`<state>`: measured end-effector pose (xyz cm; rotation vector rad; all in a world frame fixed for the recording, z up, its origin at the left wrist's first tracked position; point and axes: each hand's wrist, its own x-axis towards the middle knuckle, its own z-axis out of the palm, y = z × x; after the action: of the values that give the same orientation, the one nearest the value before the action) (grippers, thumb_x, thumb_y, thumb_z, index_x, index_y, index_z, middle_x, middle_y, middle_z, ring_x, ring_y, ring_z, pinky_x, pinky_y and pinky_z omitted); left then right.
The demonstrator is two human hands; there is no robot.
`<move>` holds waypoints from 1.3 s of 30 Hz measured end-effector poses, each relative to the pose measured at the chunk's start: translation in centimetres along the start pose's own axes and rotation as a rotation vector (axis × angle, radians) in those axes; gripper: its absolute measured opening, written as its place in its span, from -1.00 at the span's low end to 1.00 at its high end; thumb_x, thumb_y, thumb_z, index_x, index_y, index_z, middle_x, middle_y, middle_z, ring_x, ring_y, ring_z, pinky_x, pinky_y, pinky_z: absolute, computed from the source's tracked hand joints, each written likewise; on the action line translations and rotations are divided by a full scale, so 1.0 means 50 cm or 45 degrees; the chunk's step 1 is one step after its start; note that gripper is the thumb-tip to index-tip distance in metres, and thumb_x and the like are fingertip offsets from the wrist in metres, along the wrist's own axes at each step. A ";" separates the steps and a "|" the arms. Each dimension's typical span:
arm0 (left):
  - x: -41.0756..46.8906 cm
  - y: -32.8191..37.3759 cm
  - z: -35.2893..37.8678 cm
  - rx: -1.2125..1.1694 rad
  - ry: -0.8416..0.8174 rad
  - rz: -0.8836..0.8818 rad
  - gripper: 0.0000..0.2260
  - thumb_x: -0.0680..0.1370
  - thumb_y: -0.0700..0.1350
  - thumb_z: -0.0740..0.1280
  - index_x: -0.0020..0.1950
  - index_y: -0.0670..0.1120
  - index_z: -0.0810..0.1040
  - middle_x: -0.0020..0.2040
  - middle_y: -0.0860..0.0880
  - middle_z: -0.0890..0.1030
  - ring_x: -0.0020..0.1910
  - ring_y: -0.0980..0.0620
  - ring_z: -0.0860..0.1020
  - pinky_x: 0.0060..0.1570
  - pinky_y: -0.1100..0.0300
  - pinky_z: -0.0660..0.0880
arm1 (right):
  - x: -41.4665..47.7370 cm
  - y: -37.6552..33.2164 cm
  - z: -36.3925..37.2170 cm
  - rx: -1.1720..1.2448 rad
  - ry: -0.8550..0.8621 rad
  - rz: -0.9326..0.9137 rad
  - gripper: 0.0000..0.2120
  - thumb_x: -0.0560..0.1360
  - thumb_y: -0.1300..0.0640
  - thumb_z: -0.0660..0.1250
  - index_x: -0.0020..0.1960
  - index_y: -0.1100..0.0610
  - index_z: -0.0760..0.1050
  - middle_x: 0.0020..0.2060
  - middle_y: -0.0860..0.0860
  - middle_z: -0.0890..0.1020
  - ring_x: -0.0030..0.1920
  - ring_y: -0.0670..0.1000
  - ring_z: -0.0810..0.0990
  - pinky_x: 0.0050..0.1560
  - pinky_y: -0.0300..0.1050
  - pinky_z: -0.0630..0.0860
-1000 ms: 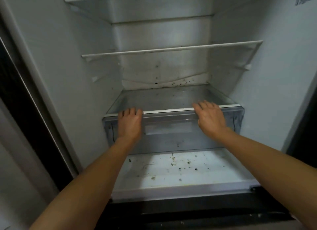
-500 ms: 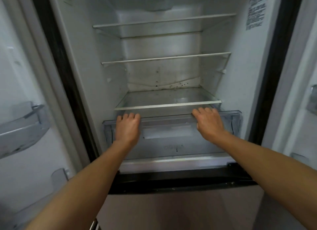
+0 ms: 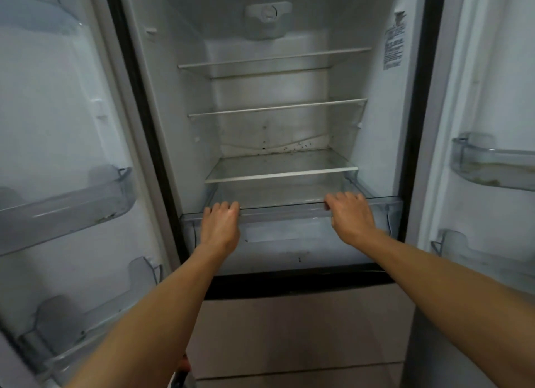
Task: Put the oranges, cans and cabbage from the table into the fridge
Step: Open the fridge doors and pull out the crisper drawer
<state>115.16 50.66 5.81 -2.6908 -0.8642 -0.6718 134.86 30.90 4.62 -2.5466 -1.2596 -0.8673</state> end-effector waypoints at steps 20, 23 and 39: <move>-0.022 -0.027 0.001 -0.033 0.059 0.225 -0.58 0.52 -0.12 0.26 0.37 -0.09 0.33 0.20 -0.11 0.47 0.17 -0.13 0.41 0.23 0.03 0.25 | -0.003 -0.010 -0.034 -0.118 -0.186 0.087 -0.72 0.51 0.20 0.24 0.22 0.07 0.39 0.11 0.10 0.53 0.12 0.14 0.46 0.12 -0.01 0.33; -0.017 -0.025 -0.016 -0.052 -0.011 0.188 -0.65 0.56 -0.07 0.27 0.32 -0.07 0.34 0.22 -0.10 0.46 0.21 -0.13 0.40 0.25 0.02 0.26 | -0.002 -0.004 -0.049 -0.048 -0.223 0.082 -0.69 0.53 0.22 0.21 0.26 0.06 0.39 0.15 0.11 0.52 0.15 0.13 0.44 0.16 -0.01 0.34; -0.299 -0.039 -0.110 -0.033 -0.086 -0.197 -0.78 0.55 -0.11 0.22 0.17 -0.13 0.47 0.13 -0.15 0.50 0.12 -0.20 0.47 -0.03 -0.02 0.42 | -0.066 -0.207 -0.131 0.315 -0.006 -0.478 -0.64 0.41 0.11 0.37 0.19 0.13 0.52 0.07 0.15 0.55 0.10 0.22 0.49 0.02 0.07 0.40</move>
<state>101.26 42.95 3.38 -2.7038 -1.0970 -0.6311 122.51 32.61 7.06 -2.1588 -1.7597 -0.7127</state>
